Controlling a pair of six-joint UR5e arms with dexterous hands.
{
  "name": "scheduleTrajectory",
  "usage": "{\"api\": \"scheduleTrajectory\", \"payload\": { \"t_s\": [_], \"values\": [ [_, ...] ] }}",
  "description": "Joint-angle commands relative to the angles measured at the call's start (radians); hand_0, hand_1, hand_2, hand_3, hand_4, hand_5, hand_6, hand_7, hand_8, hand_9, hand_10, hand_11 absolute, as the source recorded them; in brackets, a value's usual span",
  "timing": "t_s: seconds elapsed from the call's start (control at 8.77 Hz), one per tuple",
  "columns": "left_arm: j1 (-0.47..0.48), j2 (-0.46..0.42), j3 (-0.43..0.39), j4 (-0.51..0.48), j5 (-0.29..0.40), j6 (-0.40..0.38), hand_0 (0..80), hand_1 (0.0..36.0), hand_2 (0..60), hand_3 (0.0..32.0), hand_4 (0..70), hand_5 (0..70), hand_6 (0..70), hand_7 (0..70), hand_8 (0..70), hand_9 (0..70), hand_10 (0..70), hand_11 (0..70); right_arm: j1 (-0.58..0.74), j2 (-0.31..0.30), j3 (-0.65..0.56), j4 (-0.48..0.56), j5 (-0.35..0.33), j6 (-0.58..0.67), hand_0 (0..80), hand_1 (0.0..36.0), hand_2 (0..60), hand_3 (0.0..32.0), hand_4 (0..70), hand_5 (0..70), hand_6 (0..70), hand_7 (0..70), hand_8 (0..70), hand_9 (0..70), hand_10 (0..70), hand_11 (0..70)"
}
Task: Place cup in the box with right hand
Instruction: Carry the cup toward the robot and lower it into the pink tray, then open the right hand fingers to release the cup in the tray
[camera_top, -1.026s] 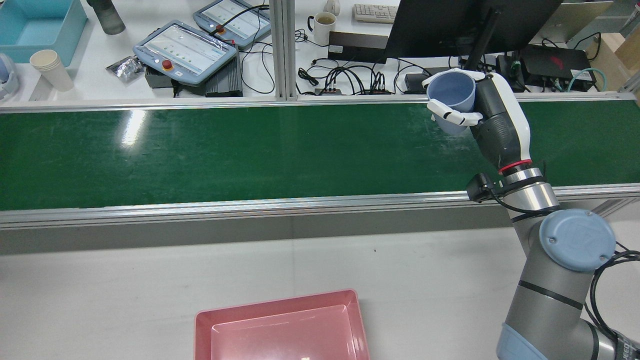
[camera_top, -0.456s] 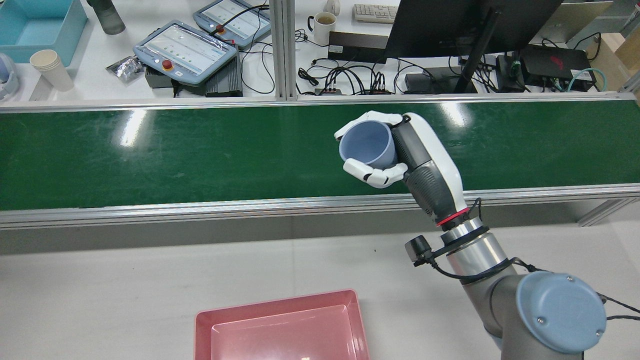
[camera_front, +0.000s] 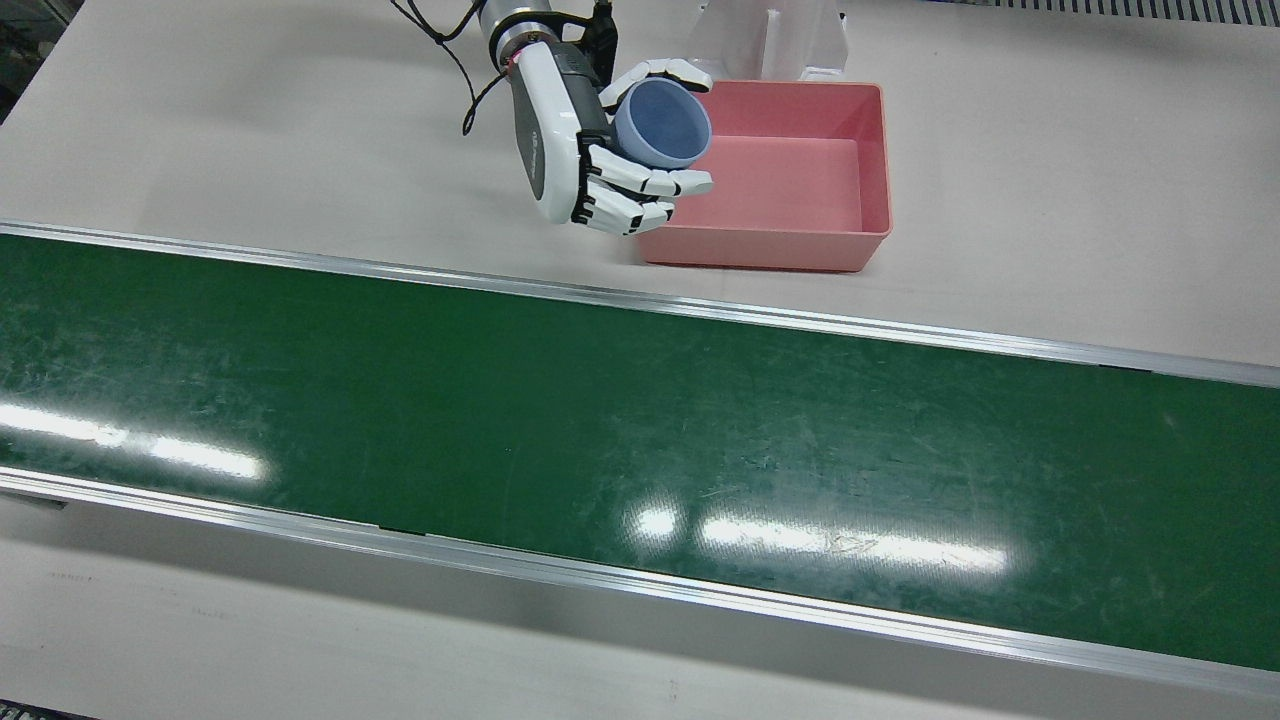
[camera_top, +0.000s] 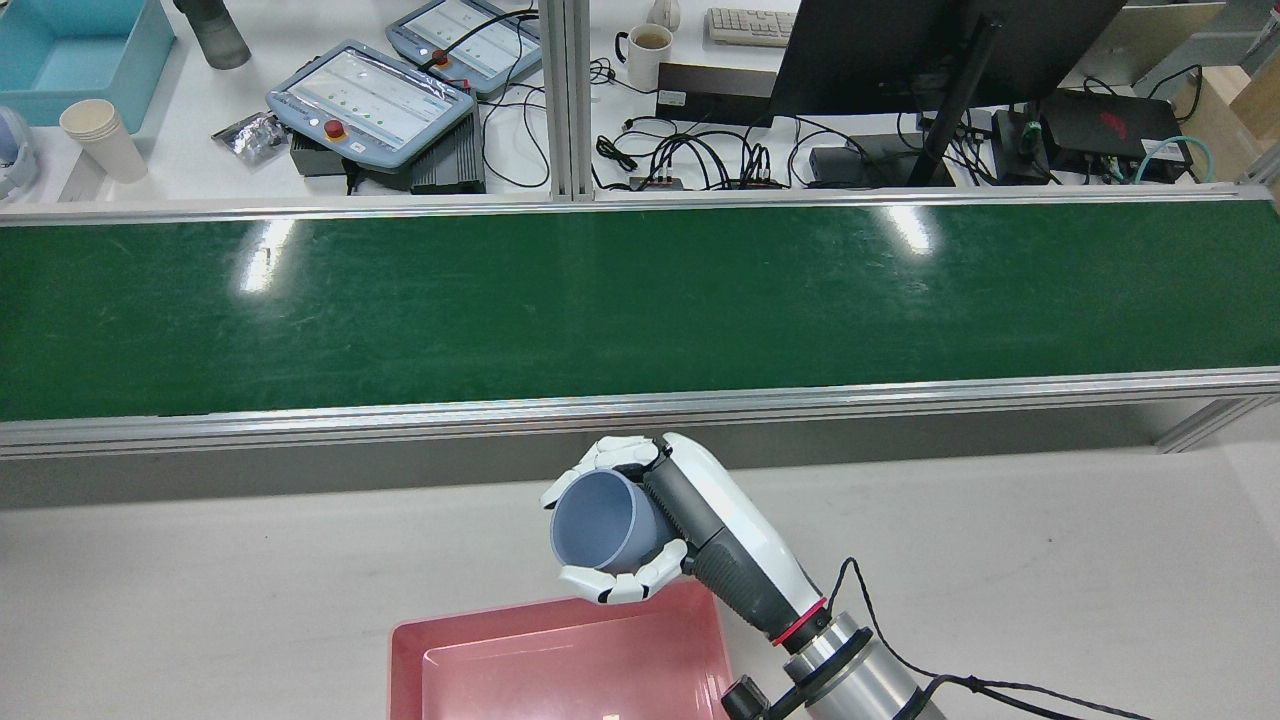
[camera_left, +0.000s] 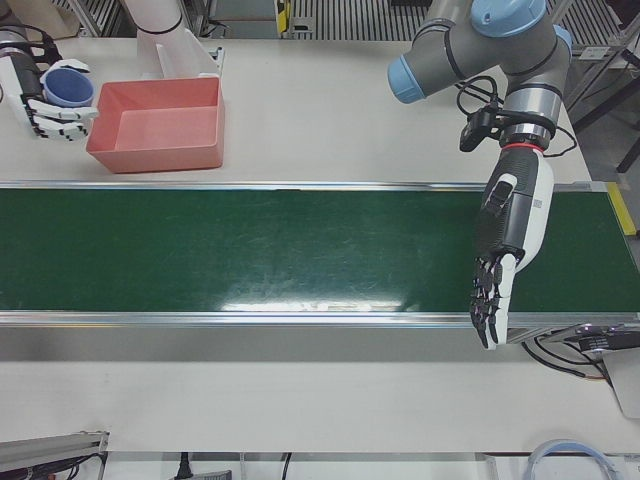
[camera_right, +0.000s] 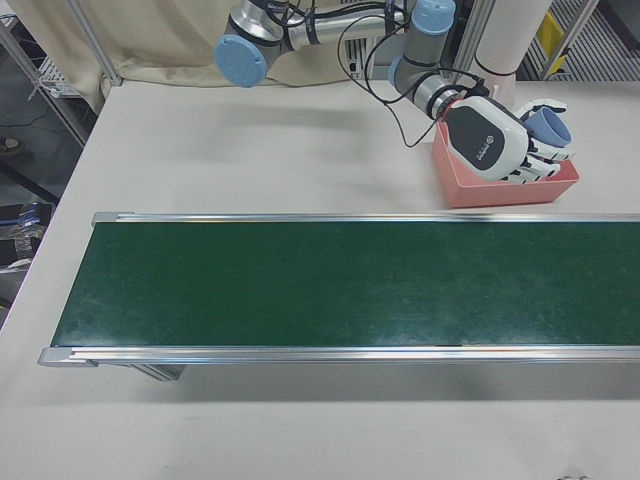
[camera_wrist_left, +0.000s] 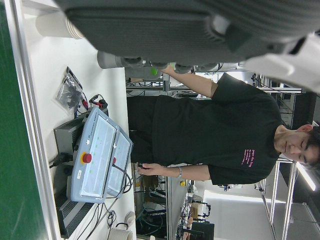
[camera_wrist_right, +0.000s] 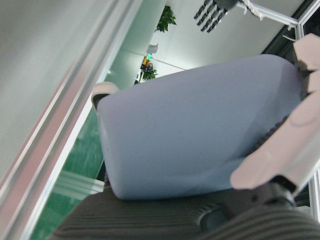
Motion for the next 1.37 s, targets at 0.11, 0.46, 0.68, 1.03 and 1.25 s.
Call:
{"api": "scheduleTrajectory", "payload": {
  "t_s": [0.11, 0.46, 0.68, 1.03, 1.25],
  "values": [
    [0.000, 0.000, 0.000, 0.000, 0.000, 0.000, 0.0, 0.0, 0.0, 0.0, 0.0, 0.0, 0.0, 0.0, 0.0, 0.0, 0.0, 0.0, -0.111, -0.008, -0.165, 0.133, 0.000, -0.017, 44.7, 35.8, 60.0, 0.0, 43.8, 17.9, 38.9, 70.0, 70.0, 70.0, 60.4, 70.0],
    [0.000, 0.000, 0.000, 0.000, 0.000, 0.000, 0.0, 0.0, 0.0, 0.0, 0.0, 0.0, 0.0, 0.0, 0.0, 0.0, 0.0, 0.0, -0.118, -0.012, -0.176, 0.133, -0.011, -0.012, 46.8, 13.9, 7.0, 0.0, 5.0, 4.1, 3.8, 7.8, 1.2, 3.8, 5.1, 8.9],
    [0.000, 0.000, 0.000, 0.000, 0.000, 0.000, 0.0, 0.0, 0.0, 0.0, 0.0, 0.0, 0.0, 0.0, 0.0, 0.0, 0.0, 0.0, -0.119, -0.013, -0.179, 0.133, -0.011, -0.012, 42.0, 9.1, 3.0, 0.0, 5.2, 1.2, 1.2, 3.2, 0.0, 0.0, 0.0, 0.0],
    [0.000, 0.000, 0.000, 0.000, 0.000, 0.000, 0.0, 0.0, 0.0, 0.0, 0.0, 0.0, 0.0, 0.0, 0.0, 0.0, 0.0, 0.0, -0.119, -0.012, -0.179, 0.133, -0.010, -0.012, 35.4, 6.3, 7.0, 0.0, 8.3, 0.5, 2.3, 9.4, 0.0, 0.4, 0.0, 0.0],
    [0.000, 0.000, 0.000, 0.000, 0.000, 0.000, 0.0, 0.0, 0.0, 0.0, 0.0, 0.0, 0.0, 0.0, 0.0, 0.0, 0.0, 0.0, -0.119, -0.010, -0.168, 0.145, -0.010, -0.007, 35.4, 6.7, 8.6, 0.0, 8.7, 0.7, 2.8, 11.5, 0.0, 0.9, 0.0, 0.0]
  ]
}}
